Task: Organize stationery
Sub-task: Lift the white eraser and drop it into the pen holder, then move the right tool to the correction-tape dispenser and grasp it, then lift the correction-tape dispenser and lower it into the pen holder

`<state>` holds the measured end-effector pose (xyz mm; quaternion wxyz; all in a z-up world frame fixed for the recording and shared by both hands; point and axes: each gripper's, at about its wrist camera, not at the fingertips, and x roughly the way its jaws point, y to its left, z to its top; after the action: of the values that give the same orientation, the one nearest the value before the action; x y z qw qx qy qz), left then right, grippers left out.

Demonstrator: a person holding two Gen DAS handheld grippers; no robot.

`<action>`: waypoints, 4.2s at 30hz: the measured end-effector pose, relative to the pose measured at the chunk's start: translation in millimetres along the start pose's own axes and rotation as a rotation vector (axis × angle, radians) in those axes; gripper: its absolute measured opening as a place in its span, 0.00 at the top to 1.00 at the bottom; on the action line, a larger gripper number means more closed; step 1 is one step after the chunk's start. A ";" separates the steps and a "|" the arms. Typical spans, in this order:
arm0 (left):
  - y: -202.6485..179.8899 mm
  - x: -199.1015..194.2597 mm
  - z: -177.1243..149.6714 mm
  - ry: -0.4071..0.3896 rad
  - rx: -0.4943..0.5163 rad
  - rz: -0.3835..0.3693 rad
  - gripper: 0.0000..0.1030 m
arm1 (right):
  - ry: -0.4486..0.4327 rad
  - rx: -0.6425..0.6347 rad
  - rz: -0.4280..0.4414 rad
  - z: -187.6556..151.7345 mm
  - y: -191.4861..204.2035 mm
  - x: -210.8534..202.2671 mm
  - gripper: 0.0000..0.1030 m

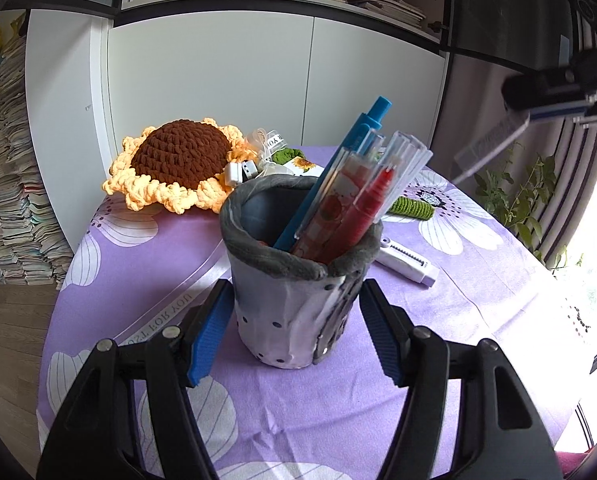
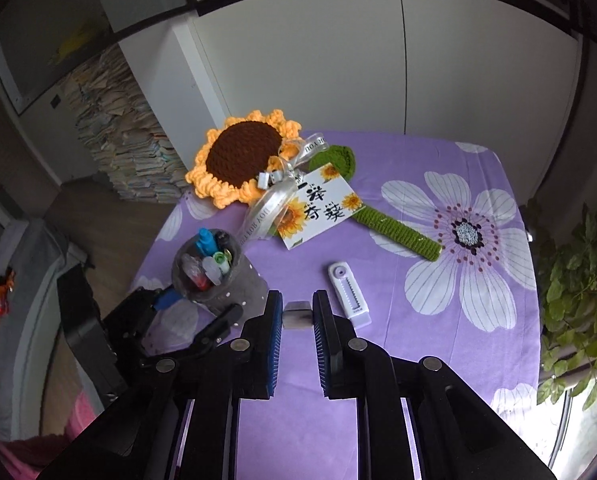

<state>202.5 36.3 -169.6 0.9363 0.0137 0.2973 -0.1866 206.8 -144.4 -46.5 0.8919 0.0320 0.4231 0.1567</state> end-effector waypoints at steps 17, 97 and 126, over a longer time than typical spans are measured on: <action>-0.7 0.5 -0.8 0.002 0.000 -0.003 0.38 | 0.110 -0.216 0.108 49.8 91.5 61.3 0.84; -3.0 3.2 -3.5 0.025 -0.004 -0.007 0.36 | 0.445 -0.143 -0.185 -78.1 -32.2 112.6 0.60; -2.8 3.3 -3.1 0.026 -0.004 -0.008 0.36 | -0.070 -0.188 0.051 38.4 56.4 -21.0 0.75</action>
<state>202.2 32.9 -173.8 0.9316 0.0133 0.3099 -0.1896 209.5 -94.4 4.4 0.9009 -0.0355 0.3743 0.2169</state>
